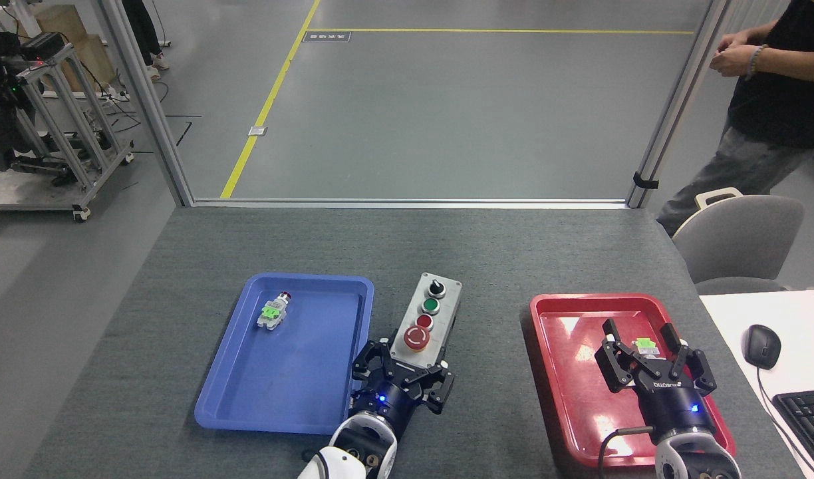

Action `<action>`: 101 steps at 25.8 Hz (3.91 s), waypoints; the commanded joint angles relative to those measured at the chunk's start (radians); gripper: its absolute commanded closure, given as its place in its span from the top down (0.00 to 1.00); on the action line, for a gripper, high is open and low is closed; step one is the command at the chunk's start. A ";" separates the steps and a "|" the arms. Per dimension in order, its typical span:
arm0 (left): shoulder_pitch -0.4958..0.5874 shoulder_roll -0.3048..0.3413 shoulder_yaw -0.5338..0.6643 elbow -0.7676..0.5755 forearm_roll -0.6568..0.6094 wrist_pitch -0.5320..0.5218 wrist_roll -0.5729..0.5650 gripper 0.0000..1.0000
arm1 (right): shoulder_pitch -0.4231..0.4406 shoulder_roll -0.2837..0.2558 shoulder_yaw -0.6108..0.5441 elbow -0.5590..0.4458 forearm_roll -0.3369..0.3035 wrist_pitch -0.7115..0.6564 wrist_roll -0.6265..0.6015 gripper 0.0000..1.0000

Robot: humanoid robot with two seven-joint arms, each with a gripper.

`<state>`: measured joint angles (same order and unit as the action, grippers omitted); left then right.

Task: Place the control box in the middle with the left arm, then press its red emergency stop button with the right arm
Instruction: 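Lift the control box with the left gripper and carry it toward the table middle, then lower the control box onto the table between the trays and release it, then withdraw the left gripper back beside the blue tray, then move the right gripper onto the red button and press it down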

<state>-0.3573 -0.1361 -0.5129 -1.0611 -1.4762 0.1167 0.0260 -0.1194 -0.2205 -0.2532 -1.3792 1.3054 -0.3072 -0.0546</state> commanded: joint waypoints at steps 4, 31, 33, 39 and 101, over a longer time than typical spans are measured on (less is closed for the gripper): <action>-0.051 -0.003 -0.156 0.121 0.007 0.024 -0.001 0.00 | -0.002 0.000 -0.003 0.002 0.000 0.000 0.001 0.99; -0.068 -0.003 -0.240 0.204 0.007 0.024 -0.003 0.82 | -0.011 -0.008 -0.026 0.025 -0.002 0.056 -0.008 0.99; -0.068 -0.003 -0.240 0.202 0.007 0.026 -0.001 0.91 | -0.022 -0.008 -0.026 0.028 0.000 0.056 -0.007 0.99; -0.058 0.003 -0.236 0.194 0.005 0.026 0.002 0.97 | -0.029 -0.008 -0.024 0.045 0.000 0.048 -0.008 0.99; 0.202 0.363 0.560 -0.384 0.396 -0.218 0.003 0.99 | -0.263 0.079 0.535 0.367 0.015 -0.282 0.139 0.00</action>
<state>-0.1548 0.2245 0.0465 -1.4532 -1.0787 -0.1013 0.0303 -0.3680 -0.1436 0.2601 -1.0457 1.3209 -0.5887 0.0875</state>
